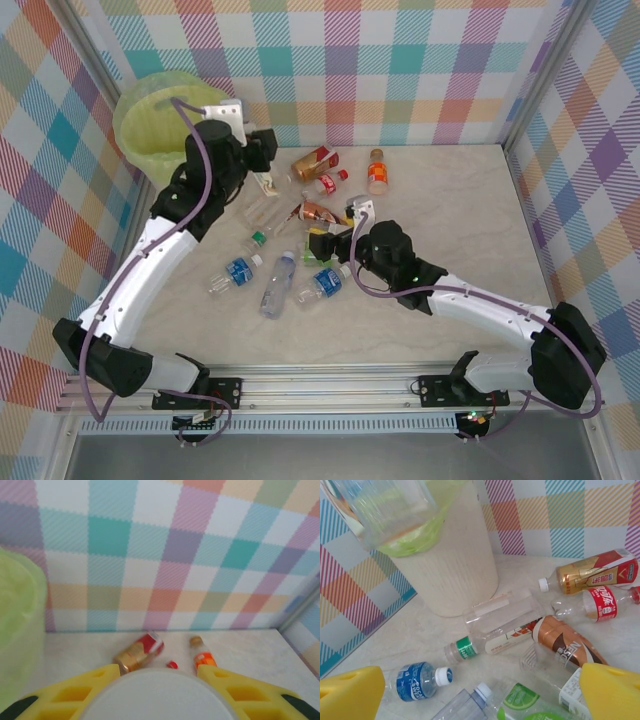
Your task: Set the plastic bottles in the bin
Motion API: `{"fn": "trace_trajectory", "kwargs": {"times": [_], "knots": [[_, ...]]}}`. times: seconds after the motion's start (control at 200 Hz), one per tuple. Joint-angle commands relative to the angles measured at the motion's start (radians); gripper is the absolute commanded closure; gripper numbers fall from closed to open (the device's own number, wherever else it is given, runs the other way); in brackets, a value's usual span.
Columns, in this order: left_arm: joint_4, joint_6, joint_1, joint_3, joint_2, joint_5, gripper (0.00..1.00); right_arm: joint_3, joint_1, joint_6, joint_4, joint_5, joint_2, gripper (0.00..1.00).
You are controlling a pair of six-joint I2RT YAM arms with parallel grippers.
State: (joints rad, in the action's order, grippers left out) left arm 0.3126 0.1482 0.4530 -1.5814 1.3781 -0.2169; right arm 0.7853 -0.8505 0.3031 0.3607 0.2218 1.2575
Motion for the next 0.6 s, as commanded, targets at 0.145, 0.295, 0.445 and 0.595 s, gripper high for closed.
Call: {"fn": "trace_trajectory", "kwargs": {"times": [0.145,0.295,0.445,0.595], "knots": [[-0.015,-0.148,-0.073,-0.197,0.082,-0.265,1.0,0.005,-0.001,0.002,0.069,0.033,-0.027,0.0],[-0.004,-0.15,-0.17,-0.357,0.159,-0.298,1.0,0.006,-0.001,-0.008,0.046,0.012,-0.036,0.0],[0.075,-0.108,-0.29,-0.533,0.273,-0.256,1.0,-0.001,-0.001,-0.013,0.041,0.001,-0.046,0.0],[0.173,-0.055,-0.357,-0.708,0.415,-0.243,1.0,-0.001,-0.002,-0.018,0.016,-0.005,-0.065,0.0]]}}
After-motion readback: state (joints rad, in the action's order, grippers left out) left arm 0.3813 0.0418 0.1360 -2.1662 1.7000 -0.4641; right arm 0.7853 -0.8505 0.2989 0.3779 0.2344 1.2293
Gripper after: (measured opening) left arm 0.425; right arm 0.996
